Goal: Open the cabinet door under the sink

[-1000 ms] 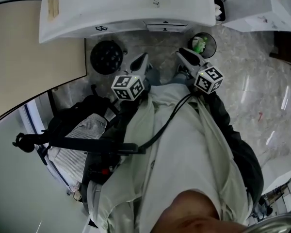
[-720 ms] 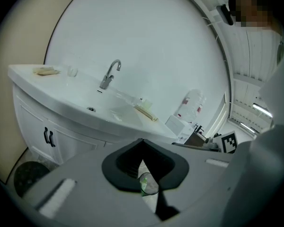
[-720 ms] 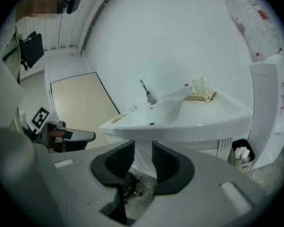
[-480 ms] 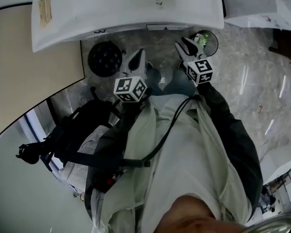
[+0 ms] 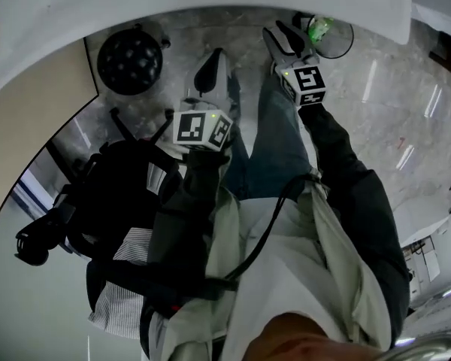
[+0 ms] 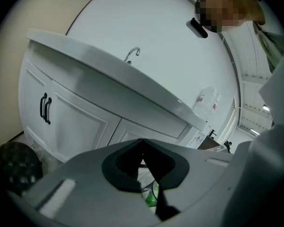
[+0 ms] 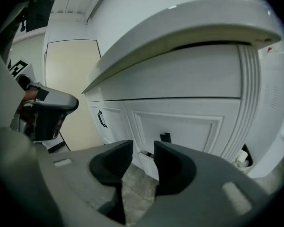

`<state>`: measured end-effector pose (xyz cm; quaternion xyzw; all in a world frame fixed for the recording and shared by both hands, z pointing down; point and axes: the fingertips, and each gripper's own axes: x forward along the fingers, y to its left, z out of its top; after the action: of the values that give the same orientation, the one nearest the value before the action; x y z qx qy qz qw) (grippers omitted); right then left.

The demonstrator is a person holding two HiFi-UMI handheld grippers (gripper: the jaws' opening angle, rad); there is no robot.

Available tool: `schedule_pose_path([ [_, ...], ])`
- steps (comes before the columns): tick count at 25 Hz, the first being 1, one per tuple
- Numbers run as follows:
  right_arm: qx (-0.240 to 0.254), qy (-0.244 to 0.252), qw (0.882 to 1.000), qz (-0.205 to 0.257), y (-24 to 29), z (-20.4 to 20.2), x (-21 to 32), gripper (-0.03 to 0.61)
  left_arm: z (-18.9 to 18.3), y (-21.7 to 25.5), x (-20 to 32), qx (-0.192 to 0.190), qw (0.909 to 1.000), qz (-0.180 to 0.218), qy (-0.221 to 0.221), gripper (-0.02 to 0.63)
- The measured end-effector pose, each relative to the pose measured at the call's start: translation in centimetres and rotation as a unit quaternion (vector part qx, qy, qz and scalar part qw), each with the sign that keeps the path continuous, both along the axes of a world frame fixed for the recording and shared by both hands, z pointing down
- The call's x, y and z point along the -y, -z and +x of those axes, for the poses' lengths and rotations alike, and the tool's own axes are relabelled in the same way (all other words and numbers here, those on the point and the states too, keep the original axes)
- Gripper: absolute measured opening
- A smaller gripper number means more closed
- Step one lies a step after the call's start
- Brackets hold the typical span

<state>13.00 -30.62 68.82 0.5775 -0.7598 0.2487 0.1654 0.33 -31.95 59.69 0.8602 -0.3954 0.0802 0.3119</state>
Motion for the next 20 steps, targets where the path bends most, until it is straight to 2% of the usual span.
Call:
schedule_pose_path([
  [1, -0.003, -0.001, 1.000, 0.009, -0.9, -0.1, 0.7, 0.134, -0.2, -1.3, 0.0, 0.002, 1.0000, -0.003, 0.001, 0.013],
  [3, -0.019, -0.016, 0.999, 0.028, -2.4, 0.0, 2.6, 0.197, -0.6, -3.8, 0.1, 0.008, 0.9999, -0.011, -0.005, 0.120],
  [5, -0.041, -0.047, 0.997, 0.044, -3.6, 0.8, 4.4, 0.209, -1.0, -6.0, 0.2, 0.010, 0.9997, -0.018, -0.012, 0.176],
  [9, -0.096, -0.120, 0.987, 0.055, -6.0, 3.0, 7.0, 0.209, -2.7, -9.7, -1.0, 0.024, 0.9992, -0.031, -0.007, 0.195],
  [12, -0.122, -0.151, 0.980, 0.055, -7.5, 3.9, 8.1, 0.209, -4.1, -12.1, -3.1, 0.031, 0.9981, -0.052, 0.004, 0.186],
  [15, -0.159, -0.165, 0.970, 0.075, -7.2, 4.1, 8.2, 0.185, -5.6, -13.8, -5.2, 0.043, 0.9970, -0.061, 0.020, 0.053],
  [16, -0.173, -0.162, 0.968, 0.083, -6.8, 3.9, 8.1, 0.142, -6.0, -14.2, -5.6, 0.047, 0.9967, -0.061, 0.025, 0.009],
  [20, -0.186, -0.158, 0.965, 0.095, -5.8, 3.9, 8.2, 0.133, -6.4, -15.2, -5.8, 0.045, 0.9966, -0.064, 0.026, 0.008],
])
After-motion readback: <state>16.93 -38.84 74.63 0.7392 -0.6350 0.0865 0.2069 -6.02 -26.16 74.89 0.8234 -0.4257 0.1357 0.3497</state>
